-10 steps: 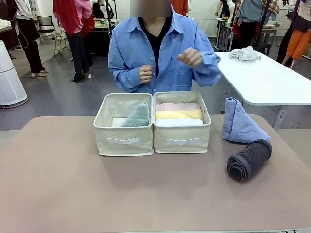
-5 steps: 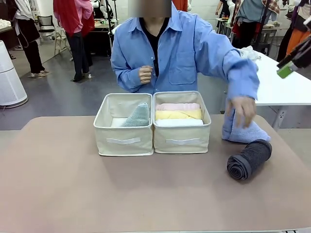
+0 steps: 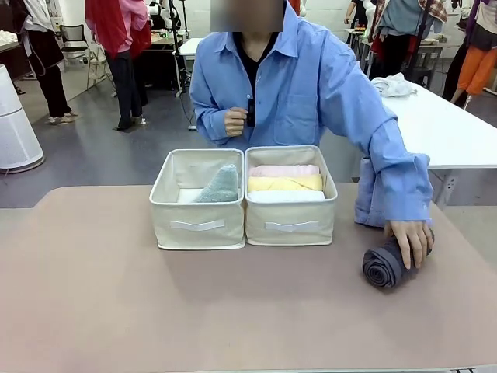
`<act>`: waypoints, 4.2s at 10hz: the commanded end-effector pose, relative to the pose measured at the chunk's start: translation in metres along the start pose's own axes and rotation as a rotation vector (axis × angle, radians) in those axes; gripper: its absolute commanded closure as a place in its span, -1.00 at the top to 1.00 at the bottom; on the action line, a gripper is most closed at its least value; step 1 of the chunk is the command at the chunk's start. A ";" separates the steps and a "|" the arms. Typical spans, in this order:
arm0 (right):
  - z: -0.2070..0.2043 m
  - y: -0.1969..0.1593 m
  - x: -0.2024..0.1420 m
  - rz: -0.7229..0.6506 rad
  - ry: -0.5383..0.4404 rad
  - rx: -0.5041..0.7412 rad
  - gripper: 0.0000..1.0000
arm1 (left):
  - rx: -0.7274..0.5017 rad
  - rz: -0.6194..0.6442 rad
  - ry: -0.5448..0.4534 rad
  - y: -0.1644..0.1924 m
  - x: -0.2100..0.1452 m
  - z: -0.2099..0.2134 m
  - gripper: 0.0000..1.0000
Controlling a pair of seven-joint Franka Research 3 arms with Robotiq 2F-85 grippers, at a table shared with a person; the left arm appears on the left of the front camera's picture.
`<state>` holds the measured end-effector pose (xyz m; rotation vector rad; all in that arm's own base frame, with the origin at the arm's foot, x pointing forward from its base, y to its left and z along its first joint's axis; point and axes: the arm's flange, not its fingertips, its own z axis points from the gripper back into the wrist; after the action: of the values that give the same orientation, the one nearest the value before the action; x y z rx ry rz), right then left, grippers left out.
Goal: Sort the towels based on their folding style.
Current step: Pick up another triangle-folded towel from the table and place it in the left Fabric basket.
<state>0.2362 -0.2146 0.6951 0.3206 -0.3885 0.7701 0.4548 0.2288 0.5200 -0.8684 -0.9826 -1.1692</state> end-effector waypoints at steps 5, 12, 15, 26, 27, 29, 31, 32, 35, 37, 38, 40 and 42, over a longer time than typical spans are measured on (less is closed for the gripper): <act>-0.019 -0.019 0.026 0.024 0.009 0.065 1.00 | -0.007 -0.004 -0.005 -0.001 0.001 0.002 1.00; -0.122 -0.034 0.122 0.264 0.097 0.032 1.00 | -0.007 -0.004 -0.005 -0.001 0.001 0.002 1.00; -0.204 -0.048 0.140 0.338 0.184 0.044 1.00 | -0.007 -0.004 -0.005 -0.001 0.001 0.002 1.00; -0.245 -0.048 0.149 0.394 0.190 0.056 1.00 | -0.007 -0.004 -0.005 -0.001 0.001 0.002 1.00; -0.259 -0.050 0.160 0.429 0.168 -0.002 1.00 | -0.007 -0.004 -0.005 -0.001 0.001 0.002 1.00; -0.274 -0.047 0.186 0.518 0.193 -0.075 1.00 | -0.007 -0.004 -0.005 -0.001 0.001 0.002 1.00; -0.298 -0.055 0.205 0.606 0.245 -0.107 1.00 | -0.007 -0.004 -0.005 -0.001 0.001 0.002 1.00; -0.308 -0.059 0.214 0.634 0.254 -0.079 1.00 | -0.007 -0.004 -0.005 -0.001 0.001 0.002 1.00; -0.324 -0.085 0.241 0.701 0.305 -0.050 1.00 | -0.007 -0.004 -0.005 -0.001 0.001 0.002 1.00; -0.323 -0.099 0.259 0.666 0.287 -0.060 1.00 | -0.007 -0.004 -0.005 -0.001 0.001 0.002 1.00; -0.323 -0.102 0.265 0.675 0.291 -0.048 1.00 | -0.007 -0.004 -0.005 -0.001 0.001 0.002 1.00; -0.334 -0.116 0.277 0.662 0.273 0.040 1.00 | -0.007 -0.004 -0.005 -0.001 0.001 0.002 1.00; -0.346 -0.123 0.276 0.632 0.286 0.113 1.00 | -0.007 -0.004 -0.005 -0.001 0.001 0.002 1.00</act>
<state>0.5720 0.0195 0.4969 0.1311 -0.1882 1.4279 0.4548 0.2290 0.5207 -0.8686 -0.9828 -1.1708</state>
